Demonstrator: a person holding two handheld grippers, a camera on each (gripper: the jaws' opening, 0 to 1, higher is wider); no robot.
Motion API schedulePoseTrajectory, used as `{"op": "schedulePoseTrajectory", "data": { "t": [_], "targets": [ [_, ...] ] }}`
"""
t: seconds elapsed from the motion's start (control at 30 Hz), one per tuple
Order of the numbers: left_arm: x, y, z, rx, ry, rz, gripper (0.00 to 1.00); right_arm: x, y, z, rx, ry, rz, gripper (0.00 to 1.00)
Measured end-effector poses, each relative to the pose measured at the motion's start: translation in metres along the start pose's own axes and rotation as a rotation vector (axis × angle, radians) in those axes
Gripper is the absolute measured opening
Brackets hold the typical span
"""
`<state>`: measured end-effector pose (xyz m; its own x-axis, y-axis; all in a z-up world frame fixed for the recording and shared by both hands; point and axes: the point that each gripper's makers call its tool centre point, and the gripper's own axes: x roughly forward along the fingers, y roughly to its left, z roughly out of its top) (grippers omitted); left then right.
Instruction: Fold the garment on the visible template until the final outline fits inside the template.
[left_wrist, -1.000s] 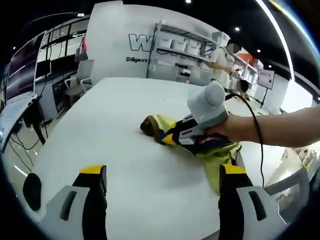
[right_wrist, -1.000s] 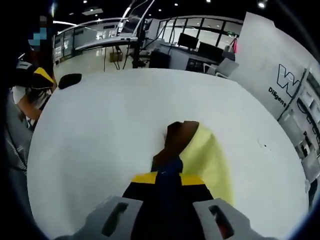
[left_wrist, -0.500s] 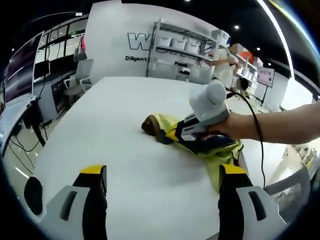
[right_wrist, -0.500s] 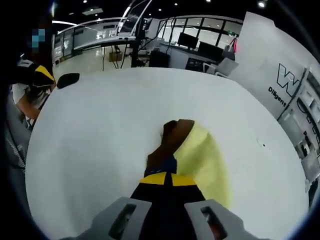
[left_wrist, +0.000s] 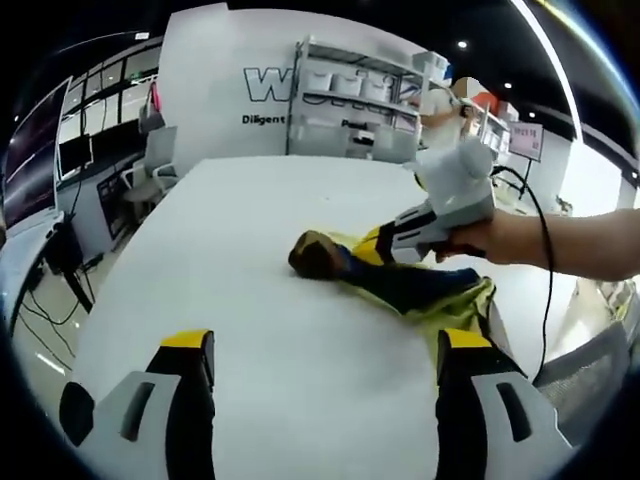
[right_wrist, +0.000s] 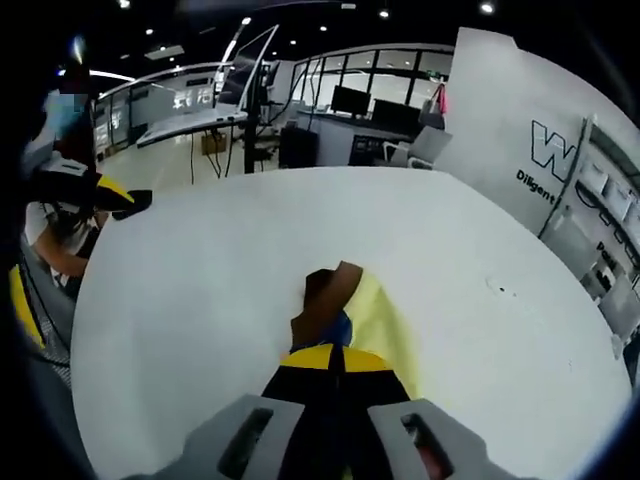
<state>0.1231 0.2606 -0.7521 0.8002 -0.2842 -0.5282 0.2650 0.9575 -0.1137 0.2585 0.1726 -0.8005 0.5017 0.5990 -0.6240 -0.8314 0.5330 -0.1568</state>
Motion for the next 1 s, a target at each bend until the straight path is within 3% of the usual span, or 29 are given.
{"op": "schedulePoseTrajectory", "data": {
  "t": [0.13,0.2,0.4,0.47,0.63,0.8,0.9,1.0],
  "targets": [
    [0.012,0.005,0.007,-0.001,0.0,-0.007,0.84,-0.005,-0.003,0.004,0.013,-0.022,-0.006,0.0],
    [0.018,0.008,0.016,-0.05,-0.031,-0.01,0.82,-0.007,-0.006,0.007,0.01,-0.032,-0.016,0.0],
    [0.042,0.016,0.024,0.001,-0.011,-0.023,0.77,-0.011,-0.011,0.009,0.029,-0.041,-0.028,0.0],
    [0.053,0.02,0.03,0.021,-0.035,-0.026,0.74,-0.01,-0.012,0.011,0.04,-0.047,-0.029,0.0],
    [0.077,0.029,0.031,0.056,-0.03,-0.014,0.69,-0.012,-0.012,0.017,0.036,-0.059,-0.034,0.0],
    [0.1,0.029,0.033,0.045,-0.06,-0.039,0.62,-0.014,-0.015,0.017,0.029,-0.061,-0.041,0.0],
    [0.114,0.028,0.028,0.035,-0.046,-0.06,0.62,-0.015,-0.016,0.018,0.026,-0.062,-0.042,0.0],
    [0.123,0.03,0.027,0.004,-0.062,-0.062,0.53,-0.017,-0.018,0.019,0.027,-0.065,-0.046,0.0]
  ]
}}
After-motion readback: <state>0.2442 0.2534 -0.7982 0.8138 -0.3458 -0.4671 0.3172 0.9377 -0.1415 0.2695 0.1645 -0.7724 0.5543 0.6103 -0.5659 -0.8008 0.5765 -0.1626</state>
